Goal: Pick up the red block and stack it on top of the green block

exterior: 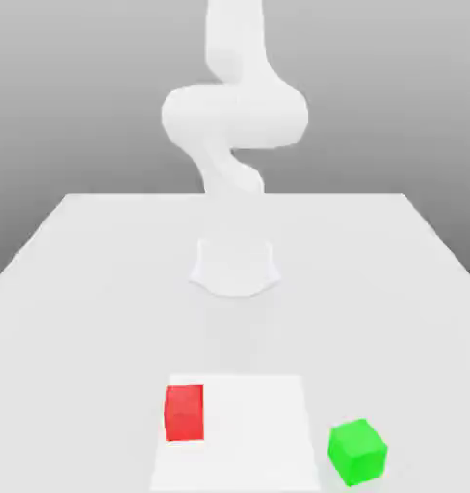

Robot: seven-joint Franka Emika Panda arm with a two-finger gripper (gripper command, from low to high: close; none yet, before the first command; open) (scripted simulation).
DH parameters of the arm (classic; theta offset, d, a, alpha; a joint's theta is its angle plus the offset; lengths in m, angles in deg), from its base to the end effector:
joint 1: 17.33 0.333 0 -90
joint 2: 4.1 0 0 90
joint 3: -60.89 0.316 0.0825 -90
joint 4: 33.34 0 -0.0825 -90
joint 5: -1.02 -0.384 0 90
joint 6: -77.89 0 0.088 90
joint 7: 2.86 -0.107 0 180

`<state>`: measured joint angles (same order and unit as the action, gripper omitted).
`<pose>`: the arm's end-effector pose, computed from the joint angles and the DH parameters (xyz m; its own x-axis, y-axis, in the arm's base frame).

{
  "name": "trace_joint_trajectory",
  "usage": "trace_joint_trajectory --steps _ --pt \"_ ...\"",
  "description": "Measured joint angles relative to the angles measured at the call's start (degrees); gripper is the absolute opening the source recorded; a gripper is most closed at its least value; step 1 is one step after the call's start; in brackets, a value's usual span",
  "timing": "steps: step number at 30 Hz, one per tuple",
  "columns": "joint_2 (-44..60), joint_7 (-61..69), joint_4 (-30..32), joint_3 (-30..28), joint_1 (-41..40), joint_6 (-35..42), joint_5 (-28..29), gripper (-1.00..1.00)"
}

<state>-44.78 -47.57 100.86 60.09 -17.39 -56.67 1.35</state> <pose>0.3815 -0.0075 0.6622 0.5281 -0.7111 0.4642 -0.5386 -0.7031 -0.4643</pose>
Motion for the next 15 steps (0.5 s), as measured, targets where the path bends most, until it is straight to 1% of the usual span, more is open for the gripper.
trace_joint_trajectory --steps 8,15 --pt "17.01 4.0 7.94 -3.05 -0.17 -9.15 0.65 0.0" --pt "31.56 8.27 14.72 -5.37 -0.7 -16.98 0.04 0.0"
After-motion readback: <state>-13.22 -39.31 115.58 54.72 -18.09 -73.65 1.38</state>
